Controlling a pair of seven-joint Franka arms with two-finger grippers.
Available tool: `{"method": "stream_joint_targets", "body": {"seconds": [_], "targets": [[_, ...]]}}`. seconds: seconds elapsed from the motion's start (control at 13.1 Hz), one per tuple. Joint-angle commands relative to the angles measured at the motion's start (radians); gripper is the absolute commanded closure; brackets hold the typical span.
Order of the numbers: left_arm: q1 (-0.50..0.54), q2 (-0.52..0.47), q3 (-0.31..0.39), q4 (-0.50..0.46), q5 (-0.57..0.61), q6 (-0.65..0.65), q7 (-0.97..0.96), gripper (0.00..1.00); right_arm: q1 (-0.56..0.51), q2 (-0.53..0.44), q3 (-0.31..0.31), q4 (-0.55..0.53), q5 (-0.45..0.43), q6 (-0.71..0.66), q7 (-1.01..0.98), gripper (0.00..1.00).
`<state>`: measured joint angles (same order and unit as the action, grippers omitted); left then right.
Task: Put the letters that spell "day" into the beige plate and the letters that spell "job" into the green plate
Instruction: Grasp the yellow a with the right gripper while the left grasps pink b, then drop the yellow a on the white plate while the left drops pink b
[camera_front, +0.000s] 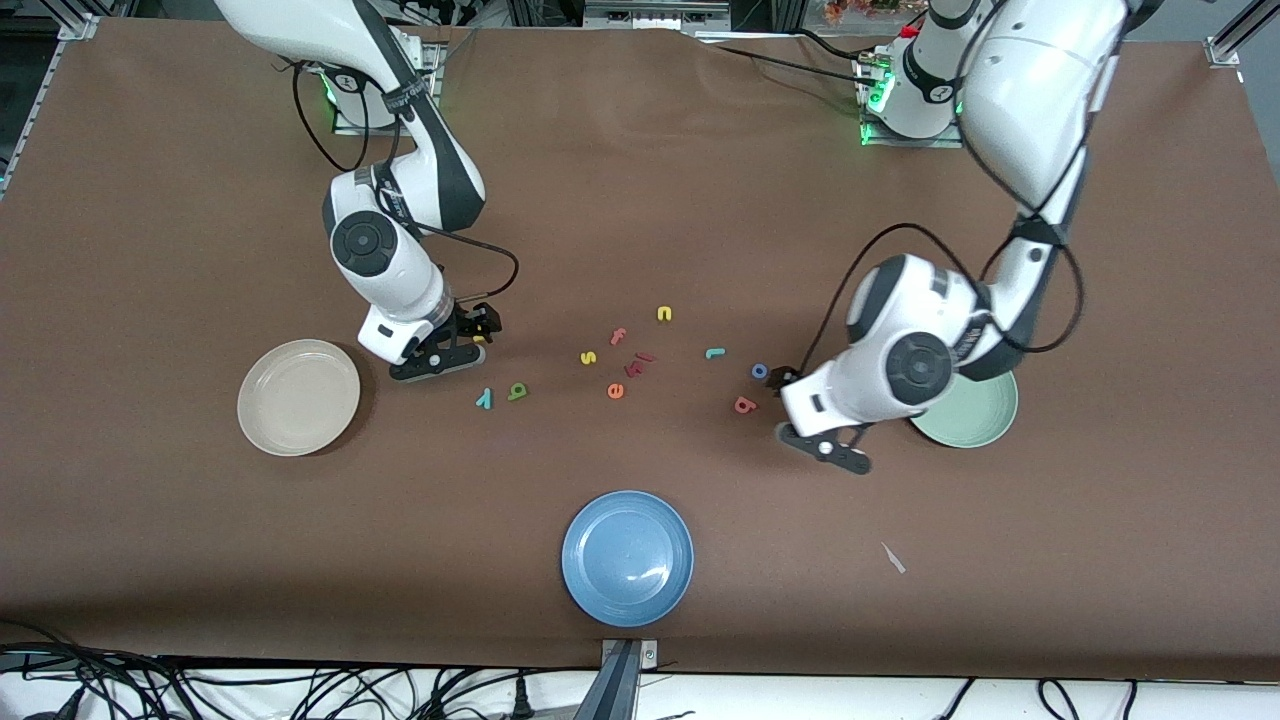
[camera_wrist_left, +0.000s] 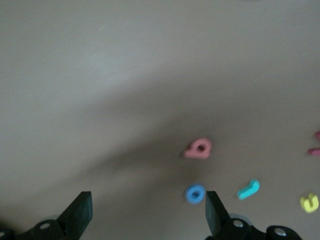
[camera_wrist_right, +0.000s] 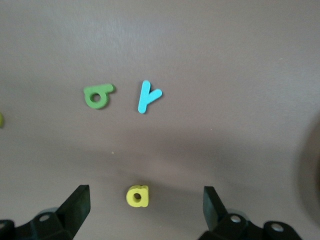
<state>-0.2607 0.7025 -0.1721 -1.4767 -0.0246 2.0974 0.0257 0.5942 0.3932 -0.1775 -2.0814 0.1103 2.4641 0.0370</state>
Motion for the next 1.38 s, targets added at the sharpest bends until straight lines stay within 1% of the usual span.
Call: {"method": "stream_joint_targets", "body": {"seconds": [0.0,0.15,0.31,0.46,0.54,0.61,0.77,0.84,0.92,0.99,1.07,1.15,1.3], "targets": [[-0.034,0.058,0.016,0.039,0.075,0.079,0.007,0.0,0.018,0.01,-0.008,-0.031,-0.007,0.038,-0.077,0.0],[-0.069,0.084,0.016,0.038,0.084,0.11,0.003,0.0,0.041,0.03,-0.008,-0.031,-0.007,0.056,-0.077,0.0],[-0.078,0.104,0.016,0.033,0.084,0.145,-0.025,0.01,0.053,0.05,-0.008,-0.051,-0.007,0.108,-0.077,0.0],[-0.091,0.124,0.019,0.024,0.086,0.171,-0.056,0.11,0.061,0.052,-0.008,-0.092,-0.007,0.169,-0.083,0.0],[-0.092,0.13,0.019,0.022,0.086,0.173,-0.082,0.15,0.061,0.05,-0.008,-0.101,-0.007,0.177,-0.083,0.0],[-0.095,0.13,0.019,0.022,0.086,0.173,-0.107,0.22,0.061,0.047,-0.008,-0.108,-0.006,0.177,-0.082,0.0],[-0.101,0.143,0.02,0.022,0.104,0.173,-0.127,0.3,0.061,0.044,-0.008,-0.123,-0.006,0.193,-0.08,0.01],[-0.104,0.15,0.019,0.022,0.15,0.173,-0.133,0.34,0.061,0.045,-0.008,-0.14,-0.006,0.22,-0.08,0.06],[-0.106,0.153,0.019,0.022,0.173,0.173,-0.168,0.34,0.061,0.049,-0.008,-0.152,-0.006,0.251,-0.08,0.1],[-0.118,0.155,0.019,0.022,0.178,0.173,-0.211,0.34,0.061,0.049,-0.008,-0.163,-0.006,0.265,-0.08,0.14],[-0.132,0.154,0.019,0.021,0.178,0.171,-0.246,0.33,0.061,0.047,-0.008,-0.164,-0.006,0.263,-0.081,0.21],[-0.134,0.153,0.019,0.015,0.178,0.171,-0.26,0.33,0.061,0.044,-0.008,-0.163,-0.006,0.262,-0.077,0.28],[-0.132,0.149,0.017,0.009,0.178,0.167,-0.263,0.33,0.062,0.038,-0.007,-0.166,-0.006,0.259,-0.069,0.39]]}}
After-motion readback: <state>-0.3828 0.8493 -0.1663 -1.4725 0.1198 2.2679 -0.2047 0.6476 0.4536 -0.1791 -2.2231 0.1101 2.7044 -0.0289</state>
